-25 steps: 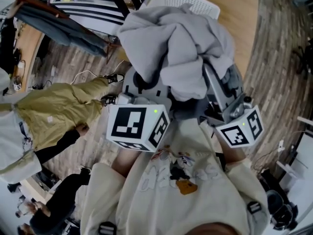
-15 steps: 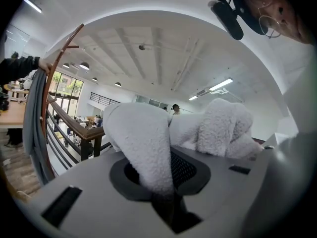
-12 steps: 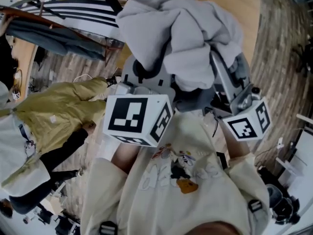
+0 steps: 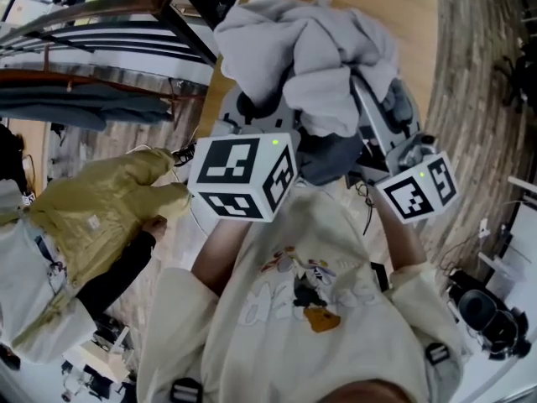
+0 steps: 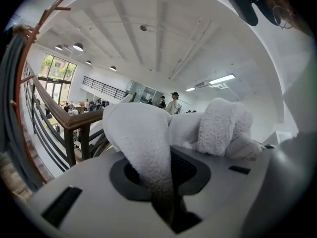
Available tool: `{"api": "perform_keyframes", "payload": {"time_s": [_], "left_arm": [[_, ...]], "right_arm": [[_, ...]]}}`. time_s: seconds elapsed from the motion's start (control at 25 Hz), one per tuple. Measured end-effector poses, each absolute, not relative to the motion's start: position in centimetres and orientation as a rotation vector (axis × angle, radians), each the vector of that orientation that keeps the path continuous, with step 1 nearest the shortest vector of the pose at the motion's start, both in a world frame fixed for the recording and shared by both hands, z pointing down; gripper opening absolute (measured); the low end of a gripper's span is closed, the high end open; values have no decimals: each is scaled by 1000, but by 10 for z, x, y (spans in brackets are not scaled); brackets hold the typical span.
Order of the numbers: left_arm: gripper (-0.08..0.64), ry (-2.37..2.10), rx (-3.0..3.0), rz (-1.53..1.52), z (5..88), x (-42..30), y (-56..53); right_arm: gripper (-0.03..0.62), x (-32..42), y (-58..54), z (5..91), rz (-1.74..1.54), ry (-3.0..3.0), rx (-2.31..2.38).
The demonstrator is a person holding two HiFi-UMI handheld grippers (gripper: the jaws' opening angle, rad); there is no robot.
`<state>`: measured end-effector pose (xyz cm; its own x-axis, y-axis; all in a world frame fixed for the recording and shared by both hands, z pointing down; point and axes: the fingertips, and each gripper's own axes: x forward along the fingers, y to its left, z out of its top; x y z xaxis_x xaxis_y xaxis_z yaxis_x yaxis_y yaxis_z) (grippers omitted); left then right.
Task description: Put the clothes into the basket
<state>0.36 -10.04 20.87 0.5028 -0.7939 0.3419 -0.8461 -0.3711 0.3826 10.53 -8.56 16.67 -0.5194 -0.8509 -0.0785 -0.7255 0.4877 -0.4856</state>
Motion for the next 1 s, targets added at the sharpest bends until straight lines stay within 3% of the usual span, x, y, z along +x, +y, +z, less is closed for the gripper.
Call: {"api": "perform_keyframes", "payload": {"time_s": [1.0], "left_arm": [[72,-1194,2170,247,301,37,-152]], "right_arm": [[275,139,-138,251,-693,2420,-1594]]}}
